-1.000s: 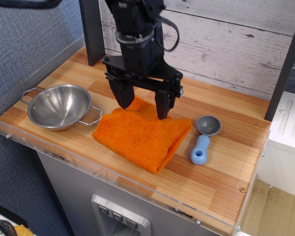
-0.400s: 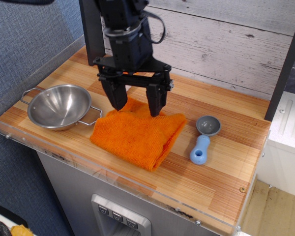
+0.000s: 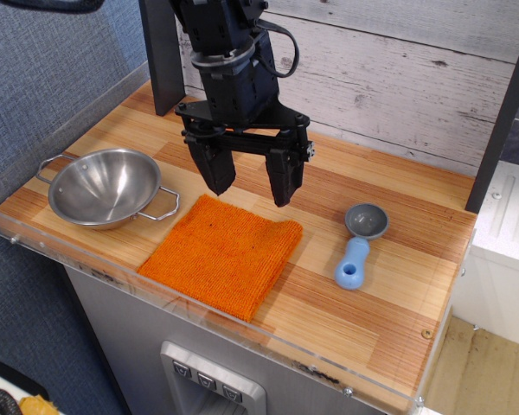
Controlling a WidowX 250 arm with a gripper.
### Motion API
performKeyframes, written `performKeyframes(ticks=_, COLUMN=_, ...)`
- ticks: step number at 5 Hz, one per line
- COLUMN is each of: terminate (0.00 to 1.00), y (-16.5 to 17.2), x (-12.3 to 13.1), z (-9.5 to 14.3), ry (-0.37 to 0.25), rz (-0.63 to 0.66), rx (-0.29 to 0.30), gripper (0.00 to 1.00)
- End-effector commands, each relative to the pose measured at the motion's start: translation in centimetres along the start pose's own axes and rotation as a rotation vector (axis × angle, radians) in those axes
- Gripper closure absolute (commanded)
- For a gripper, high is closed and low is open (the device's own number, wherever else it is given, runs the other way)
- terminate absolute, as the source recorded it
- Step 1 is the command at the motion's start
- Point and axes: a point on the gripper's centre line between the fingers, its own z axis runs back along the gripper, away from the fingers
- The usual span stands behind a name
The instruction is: Move towel to lower part of table between bowl and spoon
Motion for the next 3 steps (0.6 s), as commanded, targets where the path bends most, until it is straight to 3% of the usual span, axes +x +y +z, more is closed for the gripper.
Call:
performKeyframes(ticks=1, terminate=0.0, y=-0.75, x=0.18, z=2.56, ry=-0.055, rz=-0.057, rx=0.024, gripper=0.0)
performKeyframes(ticks=2, terminate=0.0, y=-0.75, x=0.18, z=2.56, ry=-0.055, rz=-0.057, rx=0.024, gripper=0.0)
performKeyframes(ticks=3, terminate=1.0, y=-0.75, x=0.18, z=2.56, ry=-0.055, rz=-0.057, rx=0.024, gripper=0.0)
